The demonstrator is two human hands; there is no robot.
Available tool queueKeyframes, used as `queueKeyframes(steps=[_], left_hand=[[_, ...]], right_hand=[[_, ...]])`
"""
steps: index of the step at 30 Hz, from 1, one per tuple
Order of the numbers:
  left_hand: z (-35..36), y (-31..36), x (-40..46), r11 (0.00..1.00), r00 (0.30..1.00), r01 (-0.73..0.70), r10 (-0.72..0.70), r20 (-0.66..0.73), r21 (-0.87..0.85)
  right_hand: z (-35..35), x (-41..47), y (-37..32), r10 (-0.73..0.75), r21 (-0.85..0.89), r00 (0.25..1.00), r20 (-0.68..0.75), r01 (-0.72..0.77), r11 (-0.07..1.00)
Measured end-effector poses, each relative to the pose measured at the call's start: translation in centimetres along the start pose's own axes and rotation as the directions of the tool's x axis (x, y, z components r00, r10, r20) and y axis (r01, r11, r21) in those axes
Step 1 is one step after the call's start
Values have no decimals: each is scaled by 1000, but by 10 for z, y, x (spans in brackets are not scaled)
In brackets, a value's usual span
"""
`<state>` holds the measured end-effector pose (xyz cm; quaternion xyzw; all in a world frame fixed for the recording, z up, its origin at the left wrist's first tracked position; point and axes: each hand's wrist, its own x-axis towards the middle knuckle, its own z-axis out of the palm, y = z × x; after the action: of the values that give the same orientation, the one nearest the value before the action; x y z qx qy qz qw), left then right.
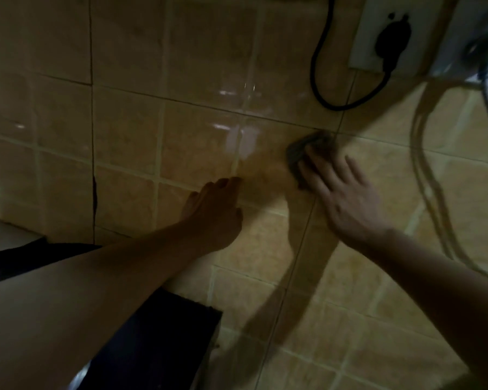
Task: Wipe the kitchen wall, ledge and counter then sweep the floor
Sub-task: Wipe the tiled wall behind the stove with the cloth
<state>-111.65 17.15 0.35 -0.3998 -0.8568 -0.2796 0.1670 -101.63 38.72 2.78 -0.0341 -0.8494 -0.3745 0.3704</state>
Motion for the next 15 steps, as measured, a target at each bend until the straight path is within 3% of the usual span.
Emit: queueKeyframes(steps=[3,8,9,11,13,15], left_hand=[[-2,16,2,1000,997,10,-11,-77,-13],[1,35,-1,998,992,7,1,-122,66],[-1,37,1,998,990,-1,10,-138,67],[-7,44,5,998,985,-36,45,-169,53],[-13,51,11,996,977,-76,84,-198,49],[-14,57,14,995,971,-95,100,-217,37]], right_hand=[[-1,1,0,139,30,988,-65,-137,990],[15,-29,-9,-224,-16,974,19,224,974],[12,-24,0,-178,-27,984,-4,178,984],[2,-10,22,91,-23,992,-85,-93,995],[-9,3,39,305,-23,943,-131,-310,950],[-11,1,38,358,-17,921,-153,-365,931]])
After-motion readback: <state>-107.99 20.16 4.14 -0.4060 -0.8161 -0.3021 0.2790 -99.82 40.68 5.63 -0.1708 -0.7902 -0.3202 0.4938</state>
